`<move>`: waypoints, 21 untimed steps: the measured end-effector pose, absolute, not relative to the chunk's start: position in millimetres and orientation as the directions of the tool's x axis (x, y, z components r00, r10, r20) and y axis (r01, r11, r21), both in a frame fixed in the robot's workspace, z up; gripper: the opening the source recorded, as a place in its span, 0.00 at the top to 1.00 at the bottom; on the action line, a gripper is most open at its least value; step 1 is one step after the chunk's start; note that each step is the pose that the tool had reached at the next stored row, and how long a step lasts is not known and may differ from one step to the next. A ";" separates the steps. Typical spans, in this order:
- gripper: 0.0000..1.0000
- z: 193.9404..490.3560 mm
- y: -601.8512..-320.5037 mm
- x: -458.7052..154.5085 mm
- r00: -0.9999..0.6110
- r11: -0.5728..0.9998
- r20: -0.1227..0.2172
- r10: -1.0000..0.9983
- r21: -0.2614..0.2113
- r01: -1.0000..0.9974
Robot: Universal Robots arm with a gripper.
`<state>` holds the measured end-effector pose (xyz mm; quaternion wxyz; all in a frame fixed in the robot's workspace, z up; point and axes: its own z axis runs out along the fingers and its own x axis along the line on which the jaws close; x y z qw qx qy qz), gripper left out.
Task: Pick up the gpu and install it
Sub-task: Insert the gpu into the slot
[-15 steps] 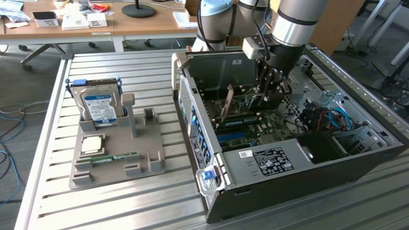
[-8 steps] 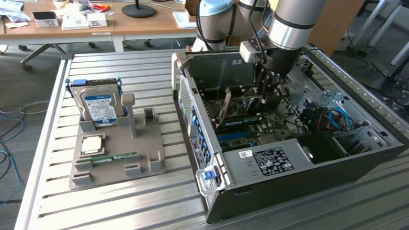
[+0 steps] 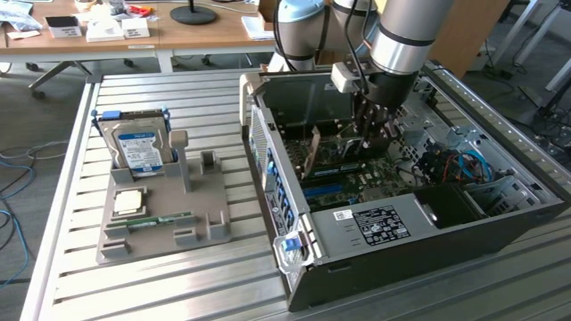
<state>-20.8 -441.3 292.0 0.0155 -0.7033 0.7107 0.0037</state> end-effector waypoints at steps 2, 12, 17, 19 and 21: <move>0.73 291.9 -444.1 -21.2 -0.010 0.010 -0.027 -1.000 -0.017 -1.000; 0.73 288.3 -449.1 -28.3 -0.006 0.006 -0.027 -1.000 -0.023 -1.000; 0.73 287.9 -451.4 -32.2 -0.006 0.006 -0.027 -1.000 -0.023 -1.000; 0.73 287.8 -453.2 -32.7 -0.006 0.006 -0.027 -1.000 -0.023 -1.000; 0.73 287.8 -454.6 -32.8 -0.006 0.006 -0.027 -1.000 -0.023 -1.000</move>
